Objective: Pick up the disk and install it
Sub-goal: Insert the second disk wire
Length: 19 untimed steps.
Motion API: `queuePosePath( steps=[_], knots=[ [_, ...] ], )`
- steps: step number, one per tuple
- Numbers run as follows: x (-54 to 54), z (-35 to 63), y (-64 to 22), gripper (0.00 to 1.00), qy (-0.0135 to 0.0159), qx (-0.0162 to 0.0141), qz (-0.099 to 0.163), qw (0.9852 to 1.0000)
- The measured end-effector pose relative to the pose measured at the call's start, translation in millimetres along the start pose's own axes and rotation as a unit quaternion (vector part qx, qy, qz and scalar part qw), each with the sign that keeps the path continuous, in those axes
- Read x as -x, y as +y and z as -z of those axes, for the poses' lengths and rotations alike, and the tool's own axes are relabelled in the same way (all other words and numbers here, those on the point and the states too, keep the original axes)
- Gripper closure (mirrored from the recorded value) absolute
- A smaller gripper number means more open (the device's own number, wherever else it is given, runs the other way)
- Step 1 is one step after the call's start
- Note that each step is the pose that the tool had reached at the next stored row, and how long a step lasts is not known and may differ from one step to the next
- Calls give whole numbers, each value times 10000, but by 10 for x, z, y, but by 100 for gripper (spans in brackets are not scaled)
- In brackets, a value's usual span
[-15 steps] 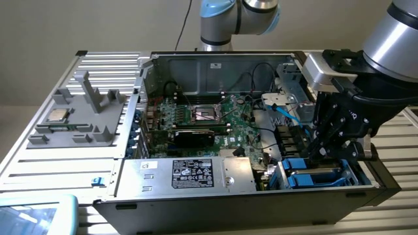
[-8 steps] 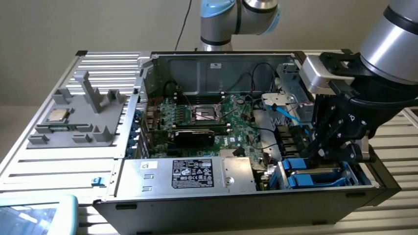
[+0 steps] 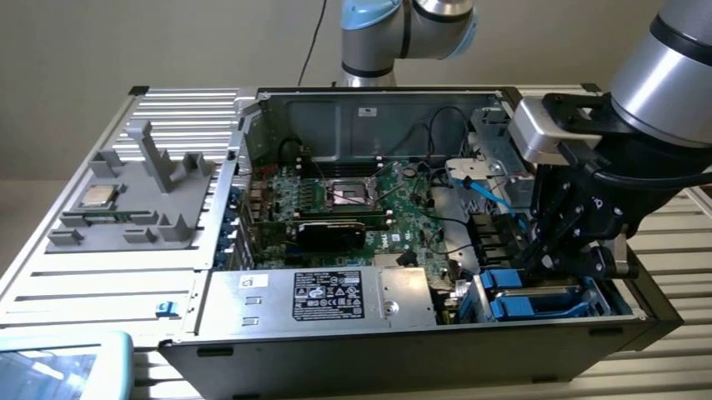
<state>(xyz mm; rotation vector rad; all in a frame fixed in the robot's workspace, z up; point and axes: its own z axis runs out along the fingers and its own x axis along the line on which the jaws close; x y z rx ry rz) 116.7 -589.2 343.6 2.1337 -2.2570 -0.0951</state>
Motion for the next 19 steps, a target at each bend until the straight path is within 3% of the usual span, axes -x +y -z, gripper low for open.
queuePosePath(
  steps=[8, 19],
  knots=[
    [1, -19, 10, 84, -1, -48, 31, 10000],
    [15, -40, 17, 84, 0, -58, 47, 10000]
  ],
)
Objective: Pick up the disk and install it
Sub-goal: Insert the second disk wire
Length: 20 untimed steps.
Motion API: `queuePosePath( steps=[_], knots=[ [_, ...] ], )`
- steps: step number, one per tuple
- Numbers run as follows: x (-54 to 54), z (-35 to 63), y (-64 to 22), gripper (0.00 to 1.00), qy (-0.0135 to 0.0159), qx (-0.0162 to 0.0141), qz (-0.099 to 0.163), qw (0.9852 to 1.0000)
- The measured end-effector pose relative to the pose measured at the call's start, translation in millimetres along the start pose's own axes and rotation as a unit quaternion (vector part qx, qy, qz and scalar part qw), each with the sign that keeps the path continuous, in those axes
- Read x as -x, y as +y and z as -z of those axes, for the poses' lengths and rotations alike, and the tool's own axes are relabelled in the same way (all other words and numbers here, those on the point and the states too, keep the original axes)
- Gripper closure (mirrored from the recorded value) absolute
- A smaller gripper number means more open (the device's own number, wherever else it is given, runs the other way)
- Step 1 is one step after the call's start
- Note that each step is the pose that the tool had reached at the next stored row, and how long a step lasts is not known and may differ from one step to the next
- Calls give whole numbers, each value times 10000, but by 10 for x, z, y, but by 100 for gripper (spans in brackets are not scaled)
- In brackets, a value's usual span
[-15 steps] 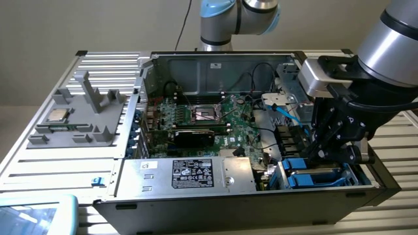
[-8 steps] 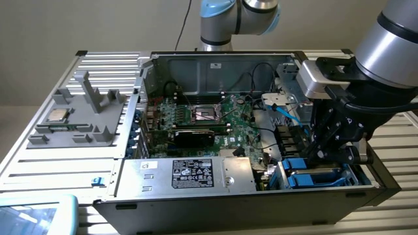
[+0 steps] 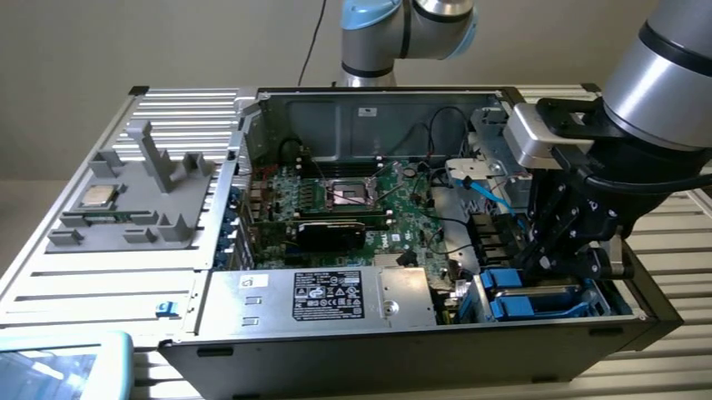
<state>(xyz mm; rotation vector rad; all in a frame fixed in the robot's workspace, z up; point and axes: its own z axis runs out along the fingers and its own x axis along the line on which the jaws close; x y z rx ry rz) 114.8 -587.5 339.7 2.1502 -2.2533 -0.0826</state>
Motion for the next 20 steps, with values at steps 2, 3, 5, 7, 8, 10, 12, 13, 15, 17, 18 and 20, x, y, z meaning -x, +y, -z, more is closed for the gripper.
queuePosePath(
  steps=[2, 3, 5, 7, 8, 10, 12, 13, 15, 17, 18, 20],
  knots=[
    [-2, -1, -7, 84, -1, 0, 0, 10000],
    [-4, -1, -13, 84, -1, 0, 0, 10000],
    [-7, 1, -17, 84, 0, 0, -1, 10000],
    [-8, -1, -19, 84, 1, 0, 0, 10000],
    [-8, -8, -20, 84, -1, 0, 0, 10000],
    [-9, -21, -21, 84, -1, 0, 0, 10000],
    [-9, -29, -21, 84, 0, 0, 0, 10000],
    [-9, -30, -21, 84, 1, 0, 0, 10000],
    [-9, -30, -22, 84, 1, 0, 0, 10000],
    [-9, -24, -22, 84, -3, -1, 0, 10000],
    [-8, -17, -23, 83, -2, 0, 1, 10000],
    [-7, 23, -28, 77, -1, 0, 1, 10000]
  ],
)
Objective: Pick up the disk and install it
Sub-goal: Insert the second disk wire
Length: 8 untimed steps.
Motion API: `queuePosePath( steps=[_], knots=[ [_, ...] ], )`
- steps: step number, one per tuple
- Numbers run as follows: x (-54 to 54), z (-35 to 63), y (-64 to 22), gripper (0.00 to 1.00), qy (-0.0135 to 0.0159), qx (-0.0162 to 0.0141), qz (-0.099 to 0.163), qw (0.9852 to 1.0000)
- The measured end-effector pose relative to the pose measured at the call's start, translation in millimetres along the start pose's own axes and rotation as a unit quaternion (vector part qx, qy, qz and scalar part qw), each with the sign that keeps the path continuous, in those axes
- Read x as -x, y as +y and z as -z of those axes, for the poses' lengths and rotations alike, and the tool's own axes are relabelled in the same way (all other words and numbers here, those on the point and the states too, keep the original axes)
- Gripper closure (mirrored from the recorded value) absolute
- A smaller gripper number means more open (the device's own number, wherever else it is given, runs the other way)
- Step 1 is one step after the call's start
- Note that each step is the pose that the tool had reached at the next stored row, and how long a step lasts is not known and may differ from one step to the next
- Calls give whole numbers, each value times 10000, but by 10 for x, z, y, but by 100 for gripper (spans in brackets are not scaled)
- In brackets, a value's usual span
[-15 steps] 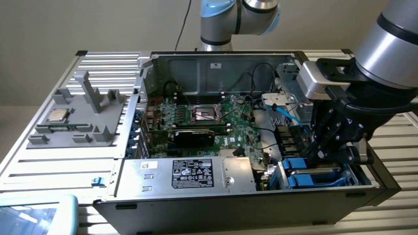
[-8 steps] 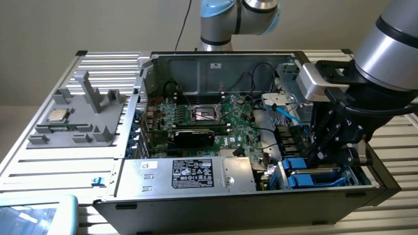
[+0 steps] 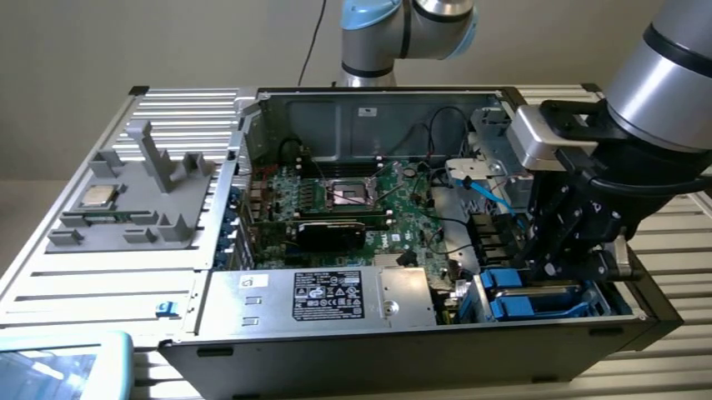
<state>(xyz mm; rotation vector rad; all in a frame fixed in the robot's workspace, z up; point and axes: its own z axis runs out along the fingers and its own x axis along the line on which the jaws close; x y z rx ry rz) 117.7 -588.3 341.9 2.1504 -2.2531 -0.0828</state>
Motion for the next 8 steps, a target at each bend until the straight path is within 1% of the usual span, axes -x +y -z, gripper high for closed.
queuePosePath(
  steps=[1, 6, 8],
  knots=[
    [0, 40, -2, 70, 1, 0, -1, 10000],
    [6, 260, -34, 70, 6, 0, 2, 10000],
    [10, 310, -60, 70, 15, -1, 2, 10000]
  ],
)
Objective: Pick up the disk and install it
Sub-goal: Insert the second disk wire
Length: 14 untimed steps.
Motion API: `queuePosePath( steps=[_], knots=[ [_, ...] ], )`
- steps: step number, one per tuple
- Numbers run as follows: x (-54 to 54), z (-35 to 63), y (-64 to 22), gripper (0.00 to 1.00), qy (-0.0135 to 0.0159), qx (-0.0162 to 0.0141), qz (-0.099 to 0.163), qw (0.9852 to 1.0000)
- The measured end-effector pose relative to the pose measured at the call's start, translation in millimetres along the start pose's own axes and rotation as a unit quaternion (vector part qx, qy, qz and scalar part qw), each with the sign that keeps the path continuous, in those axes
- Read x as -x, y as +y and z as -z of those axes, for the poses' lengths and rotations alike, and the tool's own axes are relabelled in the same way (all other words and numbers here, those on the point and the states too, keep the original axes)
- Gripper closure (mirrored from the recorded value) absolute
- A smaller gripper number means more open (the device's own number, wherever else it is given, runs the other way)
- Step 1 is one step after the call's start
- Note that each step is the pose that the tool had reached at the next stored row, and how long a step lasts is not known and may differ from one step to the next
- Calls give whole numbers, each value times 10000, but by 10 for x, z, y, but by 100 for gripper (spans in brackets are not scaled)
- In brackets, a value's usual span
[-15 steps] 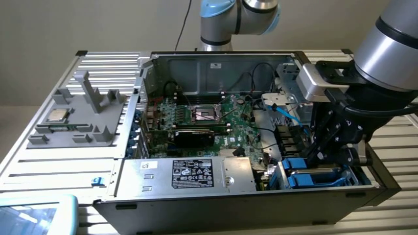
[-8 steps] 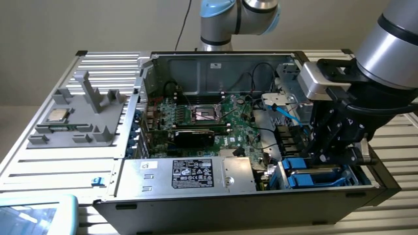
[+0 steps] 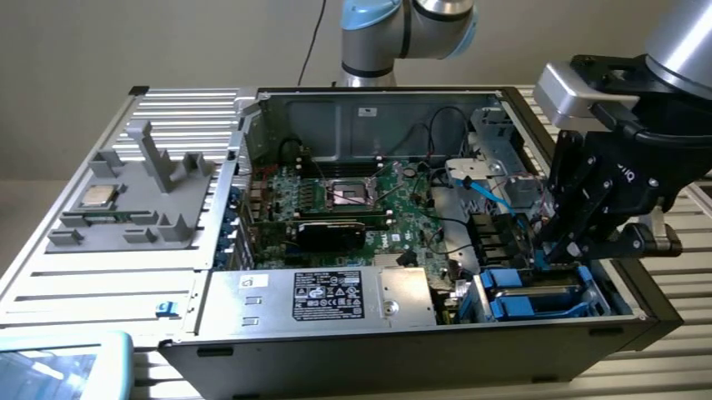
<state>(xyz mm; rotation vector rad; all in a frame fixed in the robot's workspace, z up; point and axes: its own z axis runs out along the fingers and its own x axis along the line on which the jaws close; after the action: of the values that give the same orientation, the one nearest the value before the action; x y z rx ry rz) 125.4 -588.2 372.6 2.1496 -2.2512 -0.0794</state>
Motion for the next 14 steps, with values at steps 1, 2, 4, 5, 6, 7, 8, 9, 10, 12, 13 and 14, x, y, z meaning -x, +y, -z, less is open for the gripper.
queuePosePath(
  steps=[1, 2, 4, 5, 6, 7, 8, 9, 10, 12, 13, 14],
  knots=[
    [4, 15, -12, 70, 7, 0, 0, 10000],
    [14, 21, -23, 70, 15, -1, -1, 10000],
    [50, 26, -33, 70, 38, -2, -2, 10000],
    [59, 27, -33, 70, 43, -2, 1, 10000],
    [59, 26, -33, 70, 42, 0, 3, 10000],
    [59, 26, -33, 70, 43, 2, 4, 10000],
    [59, 26, -34, 70, 43, 5, 4, 10000],
    [59, 26, -34, 70, 43, 7, 4, 10000],
    [59, 26, -34, 70, 43, 9, 4, 10000],
    [60, 25, -35, 70, 43, 13, 4, 10000],
    [60, 25, -35, 70, 43, 15, 4, 10000],
    [60, 26, -35, 70, 44, 17, 4, 10000]
  ],
)
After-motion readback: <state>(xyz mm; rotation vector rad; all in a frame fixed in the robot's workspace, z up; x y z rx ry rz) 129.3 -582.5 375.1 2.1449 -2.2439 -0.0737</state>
